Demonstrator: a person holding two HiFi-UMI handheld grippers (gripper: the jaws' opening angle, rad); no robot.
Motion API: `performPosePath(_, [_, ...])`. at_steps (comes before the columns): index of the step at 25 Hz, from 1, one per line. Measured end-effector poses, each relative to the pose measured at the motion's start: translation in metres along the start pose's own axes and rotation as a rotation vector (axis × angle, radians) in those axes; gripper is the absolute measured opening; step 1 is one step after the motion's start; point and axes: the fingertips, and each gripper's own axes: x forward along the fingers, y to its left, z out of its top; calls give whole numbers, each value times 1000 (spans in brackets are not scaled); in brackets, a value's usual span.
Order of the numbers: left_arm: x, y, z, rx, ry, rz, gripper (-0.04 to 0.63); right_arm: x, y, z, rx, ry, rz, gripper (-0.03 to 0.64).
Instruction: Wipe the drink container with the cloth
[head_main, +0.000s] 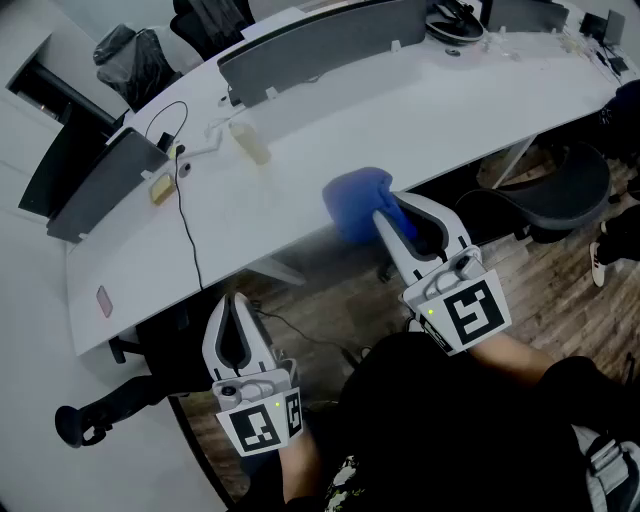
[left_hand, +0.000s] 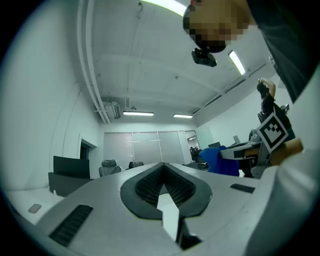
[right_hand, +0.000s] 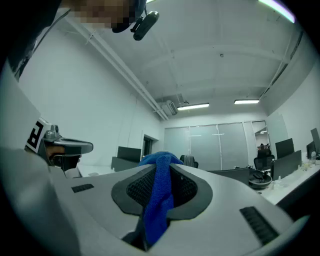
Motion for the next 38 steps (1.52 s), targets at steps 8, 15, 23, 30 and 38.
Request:
performPosePath(8, [0, -4, -2, -3, 9, 4, 3, -5, 0, 2, 56, -27, 40, 63])
performPosePath(15, [-3, -8, -4, 3, 19, 14, 5, -6, 3, -7, 27, 5, 58, 63])
performPosePath(23, [-4, -17, -7, -12, 29, 36, 5, -9, 2, -10, 27, 12, 90, 63])
performPosePath(30, [-3, -32, -15, -27, 61, 54, 5, -14, 2, -23, 40, 40, 146, 74])
performPosePath(38, [-4, -59, -24, -30, 91, 91, 5, -27, -8, -42, 76, 93, 202, 74])
